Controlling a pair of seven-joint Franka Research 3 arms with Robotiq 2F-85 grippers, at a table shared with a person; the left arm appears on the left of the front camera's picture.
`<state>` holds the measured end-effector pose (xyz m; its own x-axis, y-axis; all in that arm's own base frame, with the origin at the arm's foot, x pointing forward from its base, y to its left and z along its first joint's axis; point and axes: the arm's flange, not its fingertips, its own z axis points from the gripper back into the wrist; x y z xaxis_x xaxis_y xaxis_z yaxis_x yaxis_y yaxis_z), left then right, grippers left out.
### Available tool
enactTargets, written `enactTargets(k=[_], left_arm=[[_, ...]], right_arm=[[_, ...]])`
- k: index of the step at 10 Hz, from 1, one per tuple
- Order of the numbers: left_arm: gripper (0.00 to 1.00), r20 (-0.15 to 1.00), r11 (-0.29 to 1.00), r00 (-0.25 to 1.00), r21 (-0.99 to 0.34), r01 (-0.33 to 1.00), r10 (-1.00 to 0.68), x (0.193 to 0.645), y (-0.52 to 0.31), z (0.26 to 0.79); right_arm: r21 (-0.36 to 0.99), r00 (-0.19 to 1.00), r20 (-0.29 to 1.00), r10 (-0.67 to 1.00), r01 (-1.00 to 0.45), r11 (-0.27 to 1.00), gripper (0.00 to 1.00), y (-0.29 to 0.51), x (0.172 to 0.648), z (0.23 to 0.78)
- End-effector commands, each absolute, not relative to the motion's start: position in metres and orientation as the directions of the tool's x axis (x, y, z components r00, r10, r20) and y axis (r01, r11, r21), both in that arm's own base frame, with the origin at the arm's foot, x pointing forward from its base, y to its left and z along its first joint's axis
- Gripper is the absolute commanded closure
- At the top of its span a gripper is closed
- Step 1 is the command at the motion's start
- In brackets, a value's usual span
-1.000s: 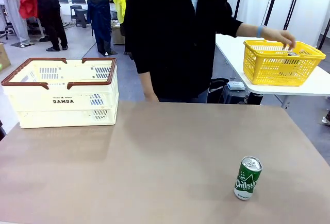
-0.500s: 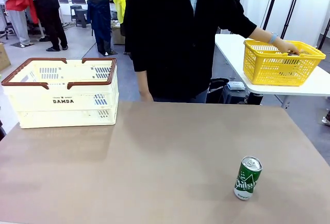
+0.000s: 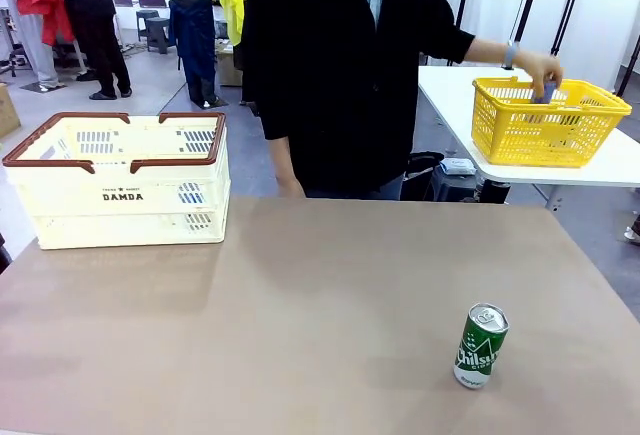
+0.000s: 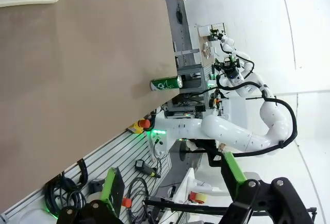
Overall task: Place the drinks into the Shopping basket.
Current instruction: Pick up one drink and place it into the Shopping basket.
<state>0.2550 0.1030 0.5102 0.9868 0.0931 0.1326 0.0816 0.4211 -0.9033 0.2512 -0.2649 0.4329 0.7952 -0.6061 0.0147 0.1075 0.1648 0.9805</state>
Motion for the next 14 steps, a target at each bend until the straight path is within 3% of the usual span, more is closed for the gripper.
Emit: enactTargets(k=[1,3,4,6,9,10,12,13,14], left_arm=[[0.00,0.116,0.404,0.988,-0.913,0.065,0.102,0.254,0.102,0.513],[0.00,0.116,0.404,0.988,-0.913,0.065,0.102,0.254,0.102,0.513],[0.00,0.116,0.404,0.988,-0.913,0.065,0.102,0.254,0.102,0.513],[0.00,0.116,0.404,0.988,-0.913,0.065,0.102,0.254,0.102,0.513],[0.00,0.116,0.404,0.988,-0.913,0.065,0.102,0.254,0.102,0.513],[0.00,0.116,0.404,0.988,-0.913,0.065,0.102,0.254,0.102,0.513],[0.00,0.116,0.404,0.988,-0.913,0.065,0.102,0.254,0.102,0.513],[0.00,0.116,0.404,0.988,-0.913,0.065,0.102,0.254,0.102,0.513],[0.00,0.116,0.404,0.988,-0.913,0.065,0.102,0.254,0.102,0.513]], right_arm=[[0.984,0.792,0.015,-0.610,0.099,0.152,0.00,-0.265,0.251,0.436],[0.980,0.795,0.015,-0.606,0.107,0.165,0.00,-0.265,0.251,0.433],[0.968,0.894,0.133,-0.427,-0.026,0.248,0.00,-0.241,0.255,0.469],[0.891,0.966,0.186,-0.181,-0.089,0.445,0.00,-0.164,0.290,0.514],[0.652,0.980,0.148,0.134,-0.199,0.732,0.00,-0.019,0.323,0.507],[0.544,0.964,0.208,0.169,-0.257,0.799,0.00,0.029,0.325,0.497],[0.379,0.901,0.261,0.346,-0.426,0.822,0.00,0.081,0.305,0.484],[0.402,0.889,0.304,0.341,-0.445,0.800,0.00,0.058,0.297,0.499],[0.461,0.922,0.215,0.322,-0.387,0.799,0.00,0.085,0.313,0.492]])
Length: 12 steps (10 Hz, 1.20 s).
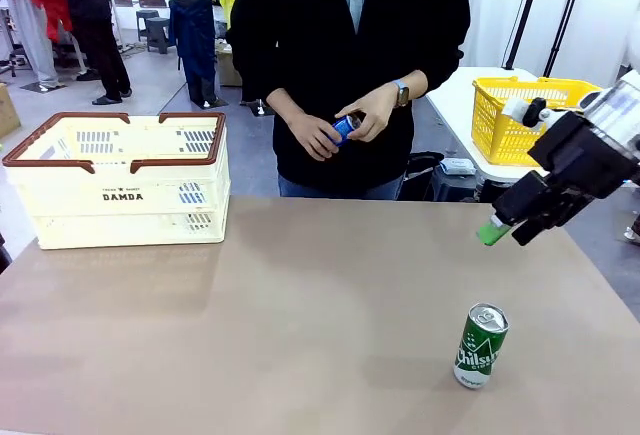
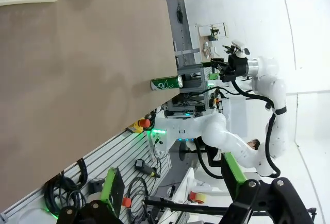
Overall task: Place the drinks into the Shopping basket.
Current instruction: Pick up one drink and place it into the Shopping basket.
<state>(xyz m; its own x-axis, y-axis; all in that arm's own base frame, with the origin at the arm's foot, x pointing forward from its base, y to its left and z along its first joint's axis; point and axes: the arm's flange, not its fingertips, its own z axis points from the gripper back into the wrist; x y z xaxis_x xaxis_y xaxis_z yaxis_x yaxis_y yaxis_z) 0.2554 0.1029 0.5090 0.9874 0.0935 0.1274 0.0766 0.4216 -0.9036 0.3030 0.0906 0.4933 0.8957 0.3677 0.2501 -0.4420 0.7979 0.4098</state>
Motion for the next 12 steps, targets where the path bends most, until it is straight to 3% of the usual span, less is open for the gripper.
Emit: enactTargets(k=[1,3,4,7,8,10,12], left_arm=[[0.00,0.116,0.404,0.988,-0.913,0.065,0.102,0.254,0.102,0.513],[0.00,0.116,0.404,0.988,-0.913,0.065,0.102,0.254,0.102,0.513],[0.00,0.116,0.404,0.988,-0.913,0.065,0.102,0.254,0.102,0.513],[0.00,0.116,0.404,0.988,-0.913,0.065,0.102,0.254,0.102,0.513],[0.00,0.116,0.404,0.988,-0.913,0.065,0.102,0.254,0.102,0.513],[0.00,0.116,0.404,0.988,-0.913,0.065,0.102,0.254,0.102,0.513],[0.00,0.116,0.404,0.988,-0.913,0.065,0.102,0.254,0.102,0.513]], right_arm=[[0.461,0.922,0.215,0.322,-0.387,0.799,0.00,0.085,0.313,0.492],[0.435,0.903,0.241,0.355,-0.428,0.793,0.00,0.088,0.305,0.492],[0.323,0.945,0.198,0.260,-0.313,0.893,0.00,0.106,0.298,0.495],[0.107,0.994,0.064,0.089,-0.095,0.990,0.00,0.137,0.288,0.459],[0.228,0.991,0.053,0.124,-0.133,0.965,0.00,0.113,0.292,0.453],[0.483,0.995,0.078,-0.053,0.009,0.876,0.00,-0.019,0.281,0.486],[0.614,0.993,0.009,-0.116,0.086,0.785,0.00,-0.133,0.245,0.488]])
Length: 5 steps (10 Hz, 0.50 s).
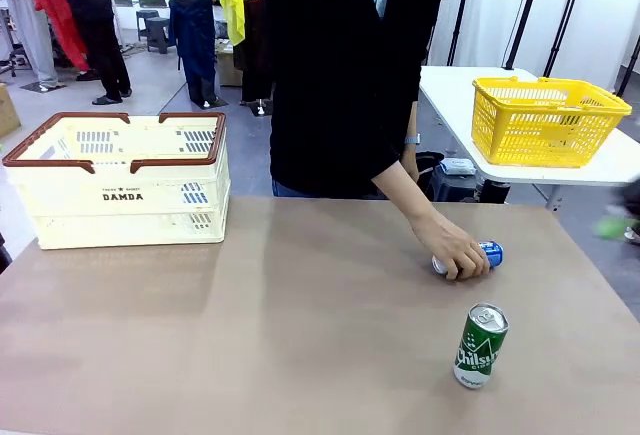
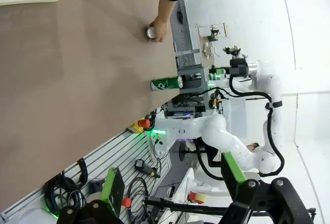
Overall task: Place the drinks into the Shopping basket.
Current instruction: Pick up one drink and place it into the Shopping basket.
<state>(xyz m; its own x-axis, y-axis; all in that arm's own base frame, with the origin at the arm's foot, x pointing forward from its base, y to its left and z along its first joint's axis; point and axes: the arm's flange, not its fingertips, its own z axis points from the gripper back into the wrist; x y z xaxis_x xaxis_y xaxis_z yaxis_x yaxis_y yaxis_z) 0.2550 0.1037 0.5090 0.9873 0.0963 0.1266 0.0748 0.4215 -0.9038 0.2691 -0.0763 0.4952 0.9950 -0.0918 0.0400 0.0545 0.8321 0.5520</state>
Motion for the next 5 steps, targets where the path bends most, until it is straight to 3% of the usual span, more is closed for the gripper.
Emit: enactTargets(k=[1,3,5], left_arm=[[0.00,0.116,0.404,0.988,-0.913,0.065,0.102,0.254,0.102,0.513],[0.00,0.116,0.404,0.988,-0.913,0.065,0.102,0.254,0.102,0.513],[0.00,0.116,0.404,0.988,-0.913,0.065,0.102,0.254,0.102,0.513]], right_arm=[[0.650,0.980,-0.049,-0.195,0.179,0.739,0.00,-0.171,0.226,0.472],[0.763,0.912,-0.143,-0.386,0.350,0.544,0.00,-0.249,0.182,0.428],[0.840,0.878,-0.167,-0.449,0.365,0.401,0.00,-0.286,0.148,0.390]])
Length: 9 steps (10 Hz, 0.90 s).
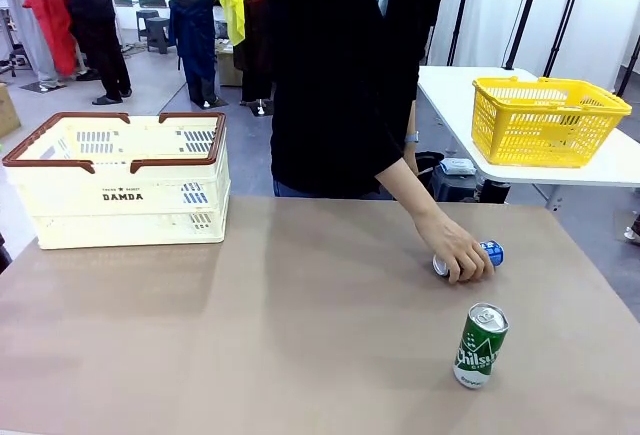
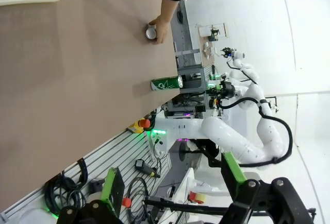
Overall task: Place the drinks into the Shopping basket.
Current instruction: Pick up one drink and place it into the Shopping basket.
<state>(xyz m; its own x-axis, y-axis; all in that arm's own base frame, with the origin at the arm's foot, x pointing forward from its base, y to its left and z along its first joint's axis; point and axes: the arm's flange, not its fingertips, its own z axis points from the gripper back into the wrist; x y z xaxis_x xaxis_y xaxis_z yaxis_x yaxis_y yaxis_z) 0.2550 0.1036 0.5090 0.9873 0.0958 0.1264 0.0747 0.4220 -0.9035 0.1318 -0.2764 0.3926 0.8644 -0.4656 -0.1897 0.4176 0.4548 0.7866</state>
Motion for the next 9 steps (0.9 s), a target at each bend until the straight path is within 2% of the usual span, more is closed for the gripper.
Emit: enactTargets(k=[1,5,7,9], left_arm=[[0.00,0.116,0.404,0.988,-0.913,0.065,0.102,0.254,0.102,0.513],[0.00,0.116,0.404,0.988,-0.913,0.065,0.102,0.254,0.102,0.513],[0.00,0.116,0.404,0.988,-0.913,0.065,0.102,0.254,0.102,0.513],[0.00,0.116,0.404,0.988,-0.913,0.065,0.102,0.254,0.102,0.513]], right_arm=[[0.831,0.877,-0.168,-0.450,0.372,0.414,0.00,-0.281,0.147,0.383],[0.787,0.903,-0.124,-0.412,0.342,0.514,0.00,-0.250,0.173,0.397],[0.692,0.928,-0.085,-0.362,0.316,0.648,0.00,-0.192,0.203,0.432],[0.570,0.973,-0.088,-0.212,0.224,0.791,0.00,-0.104,0.245,0.466]])
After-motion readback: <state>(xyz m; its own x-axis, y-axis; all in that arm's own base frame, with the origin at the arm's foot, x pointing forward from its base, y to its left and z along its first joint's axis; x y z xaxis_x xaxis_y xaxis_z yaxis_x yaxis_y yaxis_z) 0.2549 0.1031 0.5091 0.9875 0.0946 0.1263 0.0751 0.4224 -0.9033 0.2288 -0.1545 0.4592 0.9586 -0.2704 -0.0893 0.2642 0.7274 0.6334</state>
